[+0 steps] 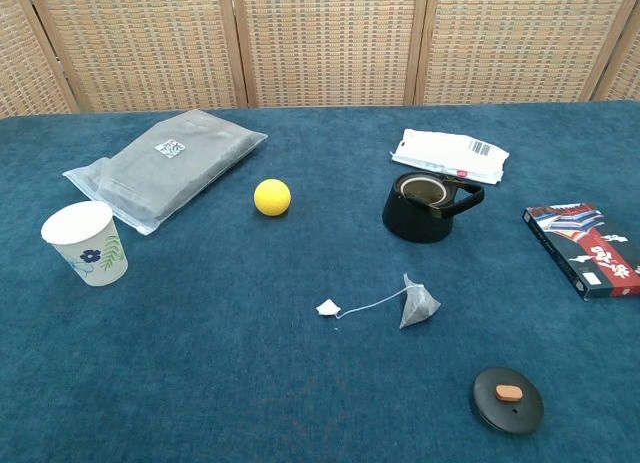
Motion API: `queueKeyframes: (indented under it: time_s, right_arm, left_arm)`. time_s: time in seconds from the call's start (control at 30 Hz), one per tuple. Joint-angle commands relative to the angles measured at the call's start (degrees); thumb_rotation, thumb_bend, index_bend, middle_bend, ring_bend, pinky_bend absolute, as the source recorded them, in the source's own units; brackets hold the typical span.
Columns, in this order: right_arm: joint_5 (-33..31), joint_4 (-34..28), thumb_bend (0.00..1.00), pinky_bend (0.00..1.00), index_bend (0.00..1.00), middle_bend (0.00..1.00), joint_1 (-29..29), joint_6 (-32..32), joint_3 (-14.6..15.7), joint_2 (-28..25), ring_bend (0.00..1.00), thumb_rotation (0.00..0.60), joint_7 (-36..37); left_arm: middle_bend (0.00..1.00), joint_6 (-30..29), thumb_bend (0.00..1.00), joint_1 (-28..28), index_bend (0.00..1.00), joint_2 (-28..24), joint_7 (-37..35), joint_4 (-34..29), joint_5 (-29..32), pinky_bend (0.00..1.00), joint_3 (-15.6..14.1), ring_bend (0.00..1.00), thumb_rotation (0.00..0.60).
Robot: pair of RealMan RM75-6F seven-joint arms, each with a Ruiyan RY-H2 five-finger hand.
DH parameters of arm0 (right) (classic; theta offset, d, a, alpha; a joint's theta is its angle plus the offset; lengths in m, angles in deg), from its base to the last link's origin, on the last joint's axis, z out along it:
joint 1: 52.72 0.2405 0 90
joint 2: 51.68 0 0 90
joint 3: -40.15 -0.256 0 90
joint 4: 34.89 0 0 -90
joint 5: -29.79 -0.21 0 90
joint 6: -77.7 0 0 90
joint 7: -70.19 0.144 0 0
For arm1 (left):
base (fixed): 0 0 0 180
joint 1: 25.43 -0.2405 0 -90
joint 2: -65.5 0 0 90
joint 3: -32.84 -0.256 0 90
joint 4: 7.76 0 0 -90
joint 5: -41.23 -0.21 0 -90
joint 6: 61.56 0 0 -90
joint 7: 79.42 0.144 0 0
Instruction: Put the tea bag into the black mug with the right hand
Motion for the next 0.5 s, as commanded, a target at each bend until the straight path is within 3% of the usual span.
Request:
queueKeyframes:
  time_s: [0.03,0.5]
  right_arm:
    - [0.25,-0.23,0.42,0.2,0.16,0.14,-0.02,-0.24,-0.03,-0.24,0.04,0.6,0.73]
    - [4.68,-2.45,0.42,0.2,0.16,0.17,1.82,-3.36,-0.32,-3.17,0.04,0.6,7.54]
  left_arm:
    - [0.0,0.04,0.35,0.0,0.0,-0.04,-0.01,-0.04,0.15,0.0,0.05,0.0,0.6]
    - [0.0,0.79,0.36,0.23,0.0,-0.3,0.16,-0.12,1.17,0.0,0.34,0.0,0.6]
